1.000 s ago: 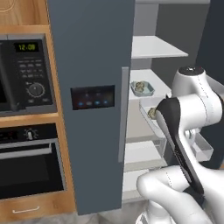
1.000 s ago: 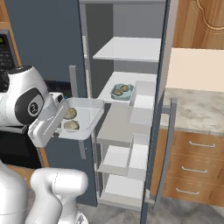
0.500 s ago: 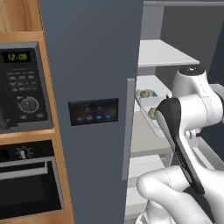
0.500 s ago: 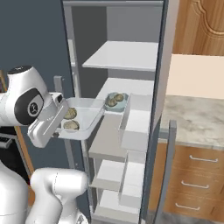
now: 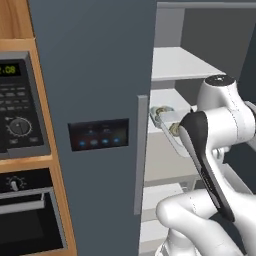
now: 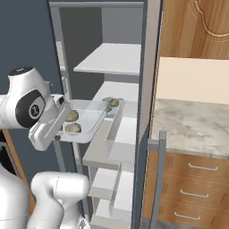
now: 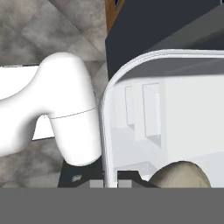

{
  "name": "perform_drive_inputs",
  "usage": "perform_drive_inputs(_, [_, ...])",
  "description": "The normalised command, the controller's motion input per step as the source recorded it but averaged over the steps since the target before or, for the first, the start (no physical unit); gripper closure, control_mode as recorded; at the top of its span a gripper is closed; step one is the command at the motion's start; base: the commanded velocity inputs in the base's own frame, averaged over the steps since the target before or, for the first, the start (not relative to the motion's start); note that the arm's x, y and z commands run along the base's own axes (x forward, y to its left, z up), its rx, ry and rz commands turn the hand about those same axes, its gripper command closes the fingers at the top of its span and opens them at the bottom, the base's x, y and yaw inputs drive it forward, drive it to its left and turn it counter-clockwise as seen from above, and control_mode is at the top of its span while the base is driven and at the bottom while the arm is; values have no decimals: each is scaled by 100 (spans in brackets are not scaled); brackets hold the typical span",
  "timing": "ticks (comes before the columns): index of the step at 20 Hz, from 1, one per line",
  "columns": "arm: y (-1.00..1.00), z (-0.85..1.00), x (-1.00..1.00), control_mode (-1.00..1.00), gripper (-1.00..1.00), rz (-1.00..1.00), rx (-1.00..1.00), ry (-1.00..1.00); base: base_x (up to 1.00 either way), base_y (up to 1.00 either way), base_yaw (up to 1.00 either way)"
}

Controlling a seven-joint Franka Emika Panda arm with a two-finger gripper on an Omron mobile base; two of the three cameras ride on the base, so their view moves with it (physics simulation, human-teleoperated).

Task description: Place two dumplings into each of the tupperware containers and then place the containers in the fridge.

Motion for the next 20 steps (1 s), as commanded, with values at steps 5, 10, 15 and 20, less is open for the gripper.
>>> perform_drive_inputs(5, [0,0,0,100,100,0,0,0,44,-29,0])
perform_drive_inputs(10, [0,0,0,100,100,0,0,0,12,-19,0])
perform_drive_inputs(15, [0,0,0,100,100,0,0,0,42,-15,0])
perform_drive_inputs(20, [-14,0,-15,-100,100,0,2,-14,0,-7,0])
